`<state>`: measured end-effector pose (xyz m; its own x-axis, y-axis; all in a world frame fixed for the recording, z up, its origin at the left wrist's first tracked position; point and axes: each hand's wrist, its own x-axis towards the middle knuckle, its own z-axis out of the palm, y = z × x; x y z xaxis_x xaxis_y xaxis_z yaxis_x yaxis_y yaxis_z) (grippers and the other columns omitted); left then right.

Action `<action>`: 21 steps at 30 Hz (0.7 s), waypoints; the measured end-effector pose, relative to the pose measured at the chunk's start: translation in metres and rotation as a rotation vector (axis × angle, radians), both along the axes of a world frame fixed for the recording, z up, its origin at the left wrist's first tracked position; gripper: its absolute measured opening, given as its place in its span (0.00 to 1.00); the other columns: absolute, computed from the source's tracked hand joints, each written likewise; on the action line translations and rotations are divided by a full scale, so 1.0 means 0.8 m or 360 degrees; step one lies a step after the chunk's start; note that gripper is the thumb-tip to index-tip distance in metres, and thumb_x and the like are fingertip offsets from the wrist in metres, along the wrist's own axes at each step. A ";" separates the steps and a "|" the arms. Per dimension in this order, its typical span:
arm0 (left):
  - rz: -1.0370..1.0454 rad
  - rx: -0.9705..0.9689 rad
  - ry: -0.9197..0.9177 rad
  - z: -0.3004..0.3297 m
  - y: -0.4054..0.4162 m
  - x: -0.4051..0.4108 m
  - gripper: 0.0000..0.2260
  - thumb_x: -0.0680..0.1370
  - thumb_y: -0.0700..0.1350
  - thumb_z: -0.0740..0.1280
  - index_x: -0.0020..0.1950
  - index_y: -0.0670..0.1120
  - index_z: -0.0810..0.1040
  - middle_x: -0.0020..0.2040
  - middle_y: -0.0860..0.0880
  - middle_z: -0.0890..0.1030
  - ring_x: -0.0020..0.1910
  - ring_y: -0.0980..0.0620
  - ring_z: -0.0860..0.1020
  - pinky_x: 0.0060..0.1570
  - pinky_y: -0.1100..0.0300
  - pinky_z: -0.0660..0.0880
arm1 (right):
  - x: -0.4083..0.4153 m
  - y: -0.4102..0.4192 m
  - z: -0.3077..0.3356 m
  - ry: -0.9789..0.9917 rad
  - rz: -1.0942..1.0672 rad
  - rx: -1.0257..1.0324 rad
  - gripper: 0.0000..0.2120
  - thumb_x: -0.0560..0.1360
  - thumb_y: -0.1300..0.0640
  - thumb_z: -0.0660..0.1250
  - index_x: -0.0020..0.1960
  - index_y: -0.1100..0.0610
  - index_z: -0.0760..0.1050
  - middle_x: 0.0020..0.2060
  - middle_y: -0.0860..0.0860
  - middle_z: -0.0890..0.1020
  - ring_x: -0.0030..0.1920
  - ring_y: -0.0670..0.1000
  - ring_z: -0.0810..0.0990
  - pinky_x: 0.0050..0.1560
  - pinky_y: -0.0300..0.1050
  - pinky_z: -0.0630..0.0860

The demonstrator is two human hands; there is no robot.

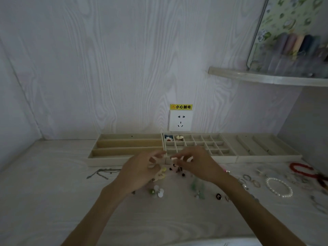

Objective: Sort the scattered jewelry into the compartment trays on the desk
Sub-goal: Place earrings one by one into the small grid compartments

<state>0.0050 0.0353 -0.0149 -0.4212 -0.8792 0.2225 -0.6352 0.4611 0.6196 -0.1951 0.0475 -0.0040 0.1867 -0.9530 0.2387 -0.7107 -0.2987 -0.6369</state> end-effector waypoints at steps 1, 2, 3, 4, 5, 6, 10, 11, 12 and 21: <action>-0.0030 0.0095 0.0138 0.004 -0.005 -0.004 0.20 0.76 0.45 0.67 0.66 0.59 0.72 0.57 0.64 0.76 0.54 0.64 0.75 0.55 0.59 0.74 | 0.000 -0.001 0.006 -0.0097 -0.0010 0.0005 0.07 0.74 0.56 0.70 0.51 0.51 0.83 0.37 0.41 0.81 0.38 0.41 0.80 0.41 0.32 0.75; -0.0073 0.0204 0.0264 0.010 -0.010 -0.008 0.22 0.75 0.45 0.69 0.67 0.58 0.71 0.58 0.62 0.77 0.55 0.64 0.75 0.55 0.60 0.74 | 0.000 -0.002 0.012 -0.0204 -0.0023 0.0019 0.07 0.74 0.56 0.70 0.51 0.51 0.83 0.37 0.41 0.82 0.38 0.39 0.80 0.40 0.29 0.74; -0.0122 0.0315 0.0366 0.016 -0.015 -0.012 0.24 0.73 0.46 0.71 0.67 0.57 0.70 0.57 0.61 0.78 0.55 0.64 0.76 0.55 0.62 0.75 | -0.001 -0.002 0.018 -0.0324 -0.0039 0.0039 0.07 0.73 0.56 0.70 0.51 0.50 0.82 0.38 0.42 0.83 0.37 0.38 0.81 0.39 0.27 0.74; -0.0168 0.0413 0.0450 0.023 -0.021 -0.018 0.25 0.73 0.46 0.72 0.68 0.55 0.70 0.56 0.60 0.78 0.54 0.65 0.76 0.53 0.65 0.75 | -0.003 -0.004 0.024 -0.0450 -0.0054 0.0062 0.07 0.73 0.57 0.70 0.51 0.51 0.82 0.38 0.43 0.83 0.36 0.37 0.81 0.37 0.27 0.74; -0.0201 0.0485 0.0524 0.029 -0.028 -0.024 0.25 0.72 0.45 0.72 0.68 0.54 0.71 0.55 0.59 0.79 0.52 0.66 0.77 0.51 0.68 0.75 | -0.005 -0.006 0.029 -0.0573 -0.0065 0.0082 0.08 0.72 0.57 0.71 0.51 0.53 0.82 0.39 0.45 0.84 0.36 0.38 0.82 0.36 0.27 0.73; -0.0214 0.0519 0.0576 0.035 -0.035 -0.030 0.23 0.72 0.44 0.72 0.67 0.52 0.72 0.54 0.57 0.80 0.51 0.66 0.78 0.49 0.69 0.76 | -0.008 -0.008 0.035 -0.0673 -0.0068 0.0104 0.09 0.72 0.58 0.71 0.52 0.56 0.82 0.40 0.46 0.84 0.37 0.38 0.82 0.37 0.27 0.73; -0.0187 0.0421 0.0551 0.045 -0.062 -0.050 0.15 0.73 0.44 0.72 0.59 0.49 0.79 0.52 0.51 0.83 0.50 0.58 0.81 0.53 0.65 0.76 | -0.017 -0.021 0.050 -0.0765 -0.0064 0.0170 0.09 0.73 0.58 0.70 0.52 0.57 0.81 0.42 0.50 0.85 0.38 0.43 0.84 0.38 0.29 0.75; -0.0196 0.0398 0.0539 0.047 -0.067 -0.054 0.13 0.73 0.43 0.72 0.58 0.48 0.80 0.52 0.50 0.84 0.50 0.58 0.82 0.53 0.65 0.77 | -0.019 -0.025 0.052 -0.0738 -0.0088 0.0154 0.08 0.73 0.57 0.70 0.52 0.56 0.82 0.42 0.50 0.85 0.38 0.42 0.83 0.38 0.28 0.74; -0.0209 0.0390 0.0544 0.049 -0.071 -0.057 0.11 0.73 0.42 0.71 0.56 0.47 0.81 0.50 0.49 0.84 0.48 0.58 0.82 0.51 0.67 0.77 | -0.021 -0.029 0.054 -0.0699 -0.0118 0.0127 0.08 0.73 0.55 0.70 0.51 0.55 0.82 0.42 0.48 0.85 0.38 0.41 0.83 0.38 0.28 0.74; -0.0243 0.0443 0.0559 0.050 -0.065 -0.065 0.11 0.74 0.41 0.70 0.56 0.44 0.81 0.47 0.54 0.83 0.44 0.65 0.81 0.46 0.75 0.74 | -0.039 -0.020 0.054 -0.0789 -0.0145 0.0362 0.11 0.74 0.53 0.68 0.55 0.55 0.80 0.45 0.50 0.85 0.43 0.46 0.84 0.41 0.35 0.78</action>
